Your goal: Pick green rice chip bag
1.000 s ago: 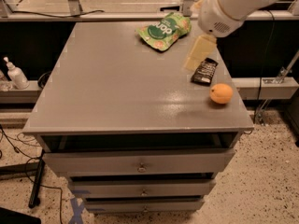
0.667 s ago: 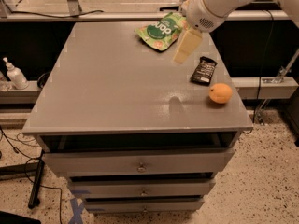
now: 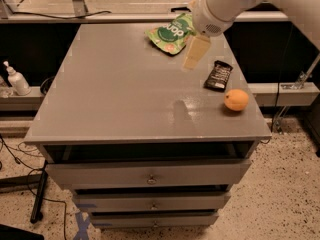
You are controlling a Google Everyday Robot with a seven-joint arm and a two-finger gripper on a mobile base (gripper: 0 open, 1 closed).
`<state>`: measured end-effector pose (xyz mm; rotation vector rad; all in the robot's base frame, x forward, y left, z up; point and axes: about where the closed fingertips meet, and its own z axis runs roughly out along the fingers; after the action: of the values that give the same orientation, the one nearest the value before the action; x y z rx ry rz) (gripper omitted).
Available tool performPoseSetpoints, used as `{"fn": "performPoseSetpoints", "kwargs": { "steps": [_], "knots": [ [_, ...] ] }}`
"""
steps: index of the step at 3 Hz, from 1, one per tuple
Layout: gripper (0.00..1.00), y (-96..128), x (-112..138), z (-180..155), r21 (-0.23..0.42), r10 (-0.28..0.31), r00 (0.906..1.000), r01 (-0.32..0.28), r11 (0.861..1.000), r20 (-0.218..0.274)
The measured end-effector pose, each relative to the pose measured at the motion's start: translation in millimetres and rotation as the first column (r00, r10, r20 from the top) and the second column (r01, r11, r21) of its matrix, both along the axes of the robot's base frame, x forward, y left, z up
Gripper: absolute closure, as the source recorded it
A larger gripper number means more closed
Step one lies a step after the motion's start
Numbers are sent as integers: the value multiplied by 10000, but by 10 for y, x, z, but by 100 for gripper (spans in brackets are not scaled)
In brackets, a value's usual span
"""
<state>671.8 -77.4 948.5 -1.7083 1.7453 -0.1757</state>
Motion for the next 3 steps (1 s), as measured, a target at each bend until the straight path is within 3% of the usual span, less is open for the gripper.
{"fn": "performPoseSetpoints", "kwargs": {
  "steps": [1,2,3],
  "knots": [
    [0,141,453,-149,-689,741,9929,-679,9953,933],
    [0,262,1105,-237,-1218,1450,9717,-1235,9848,1868],
    [0,382,1562,-453,-1508,2051,9592,-1773,9725,1949]
  ]
}}
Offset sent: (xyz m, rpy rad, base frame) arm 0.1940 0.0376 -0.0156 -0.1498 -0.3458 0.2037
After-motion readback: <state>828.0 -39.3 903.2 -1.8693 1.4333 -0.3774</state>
